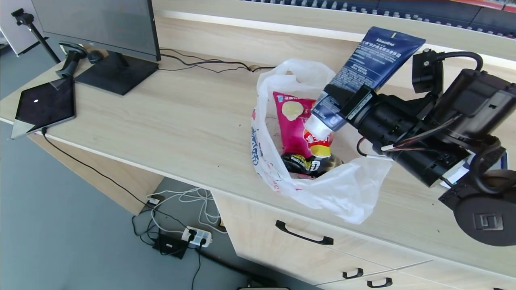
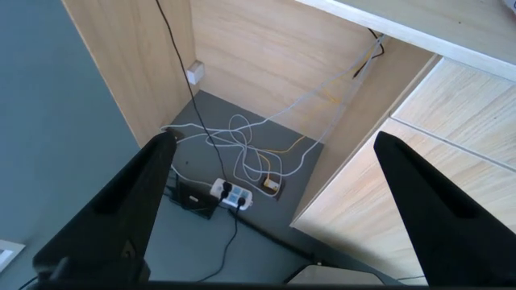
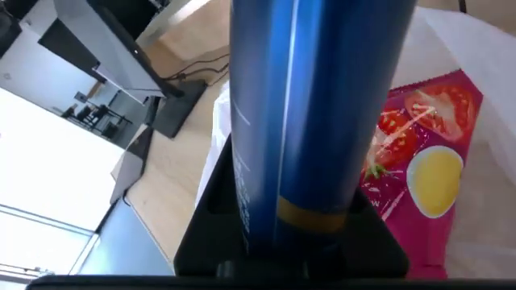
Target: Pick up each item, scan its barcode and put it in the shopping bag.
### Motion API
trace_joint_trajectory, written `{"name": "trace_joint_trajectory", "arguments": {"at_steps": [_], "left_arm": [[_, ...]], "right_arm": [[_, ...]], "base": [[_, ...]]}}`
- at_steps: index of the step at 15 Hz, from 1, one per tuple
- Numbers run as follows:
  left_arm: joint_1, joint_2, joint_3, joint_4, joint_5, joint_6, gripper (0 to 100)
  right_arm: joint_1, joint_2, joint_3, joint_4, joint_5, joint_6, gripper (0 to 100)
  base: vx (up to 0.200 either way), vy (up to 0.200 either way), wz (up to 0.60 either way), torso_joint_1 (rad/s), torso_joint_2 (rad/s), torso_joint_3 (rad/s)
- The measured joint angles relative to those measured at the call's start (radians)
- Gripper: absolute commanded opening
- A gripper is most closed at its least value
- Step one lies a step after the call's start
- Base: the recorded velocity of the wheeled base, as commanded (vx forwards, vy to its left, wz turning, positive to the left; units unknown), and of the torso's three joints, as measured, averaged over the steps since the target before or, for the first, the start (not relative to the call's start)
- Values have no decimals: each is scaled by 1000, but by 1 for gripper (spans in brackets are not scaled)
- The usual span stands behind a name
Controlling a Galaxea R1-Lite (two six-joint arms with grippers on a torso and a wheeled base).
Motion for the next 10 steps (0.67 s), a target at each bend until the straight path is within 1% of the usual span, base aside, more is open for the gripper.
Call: {"name": "trace_joint_trajectory", "arguments": {"at_steps": [2, 5, 6, 10], "left_arm": [[0, 0, 0, 0, 0, -4, 100], [0, 0, 0, 0, 0, -4, 100], [0, 0, 0, 0, 0, -4, 100], [1, 0, 0, 0, 0, -3, 100]], "right_arm": [[29, 14, 26, -2, -17, 35, 0], [19, 20, 30, 1, -18, 45, 0], [17, 19, 14, 14, -18, 52, 0], [16, -5, -108, 142, -18, 77, 0]], "base": [[0, 0, 0, 0, 0, 0], [0, 0, 0, 0, 0, 0], [0, 0, 0, 0, 0, 0], [0, 0, 0, 0, 0, 0]]}}
